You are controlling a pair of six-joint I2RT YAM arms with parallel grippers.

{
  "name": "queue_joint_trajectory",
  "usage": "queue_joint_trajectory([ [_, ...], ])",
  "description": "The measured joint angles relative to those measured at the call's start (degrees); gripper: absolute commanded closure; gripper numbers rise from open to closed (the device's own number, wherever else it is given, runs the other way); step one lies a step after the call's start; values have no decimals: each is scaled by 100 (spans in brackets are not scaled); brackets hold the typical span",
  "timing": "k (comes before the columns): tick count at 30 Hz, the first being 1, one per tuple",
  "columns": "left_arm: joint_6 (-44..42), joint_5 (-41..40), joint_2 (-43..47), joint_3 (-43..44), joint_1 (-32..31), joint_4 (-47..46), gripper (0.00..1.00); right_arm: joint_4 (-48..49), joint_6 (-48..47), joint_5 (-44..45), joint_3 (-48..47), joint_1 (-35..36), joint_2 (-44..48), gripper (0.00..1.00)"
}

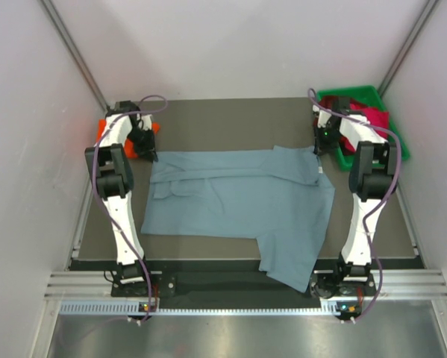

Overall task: Fold and stack the t-shirts
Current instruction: Fold the tshirt

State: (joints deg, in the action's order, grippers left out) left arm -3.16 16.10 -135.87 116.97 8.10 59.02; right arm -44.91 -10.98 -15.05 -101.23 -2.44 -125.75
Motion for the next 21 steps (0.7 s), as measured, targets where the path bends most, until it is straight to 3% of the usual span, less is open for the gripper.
queue_joint_trajectory([
  [4, -15, 33, -94, 136, 0, 55, 100, -11, 11, 22, -57, -4, -68, 100],
  [21, -162, 116, -566, 999, -13, 249, 100, 26, 15, 35, -1003, 2, -669, 100],
])
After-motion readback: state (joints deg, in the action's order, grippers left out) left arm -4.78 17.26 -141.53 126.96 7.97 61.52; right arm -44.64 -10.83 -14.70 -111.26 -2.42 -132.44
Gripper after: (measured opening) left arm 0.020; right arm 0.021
